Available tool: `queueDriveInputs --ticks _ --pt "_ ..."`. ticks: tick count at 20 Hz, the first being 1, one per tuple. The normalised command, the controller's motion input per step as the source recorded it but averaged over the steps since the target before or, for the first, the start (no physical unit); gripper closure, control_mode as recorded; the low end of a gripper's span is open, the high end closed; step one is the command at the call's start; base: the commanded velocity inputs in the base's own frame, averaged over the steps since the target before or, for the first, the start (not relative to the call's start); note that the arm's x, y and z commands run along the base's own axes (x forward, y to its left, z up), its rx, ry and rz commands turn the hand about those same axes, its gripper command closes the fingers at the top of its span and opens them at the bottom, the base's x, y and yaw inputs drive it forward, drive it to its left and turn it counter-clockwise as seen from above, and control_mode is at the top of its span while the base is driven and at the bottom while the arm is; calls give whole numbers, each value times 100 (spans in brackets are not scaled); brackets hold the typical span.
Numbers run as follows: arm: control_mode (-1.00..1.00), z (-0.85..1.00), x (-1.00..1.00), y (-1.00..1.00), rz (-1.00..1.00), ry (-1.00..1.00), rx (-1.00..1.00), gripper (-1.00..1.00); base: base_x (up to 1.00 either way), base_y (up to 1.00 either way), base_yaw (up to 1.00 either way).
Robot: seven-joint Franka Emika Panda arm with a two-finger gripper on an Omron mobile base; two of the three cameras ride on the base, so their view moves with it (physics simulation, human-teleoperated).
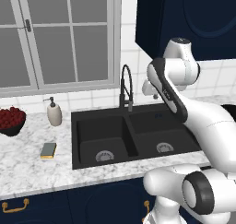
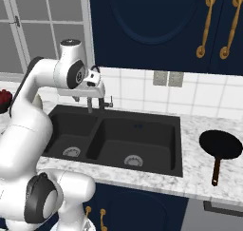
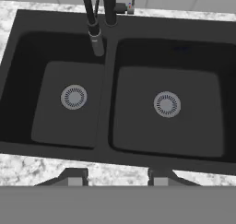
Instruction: Pick the pan and sponge and place them into the sink. Then turn on the water.
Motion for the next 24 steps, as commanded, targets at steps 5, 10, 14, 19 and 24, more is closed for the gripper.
queueDriveInputs --ticks 5,10,14,19,24 --pt "-100 0 -24 0 0 0 0 -100 0 0 0" --pt "-100 -4 -61 -10 -6 1 0 -100 0 0 0" --pt "-100 -2 -21 -72 -1 6 0 -100 0 0 0" --pt "-100 0 -3 -89 -1 10 0 -100 0 0 0" --pt "-100 0 -1 -85 -1 12 0 -100 0 0 0"
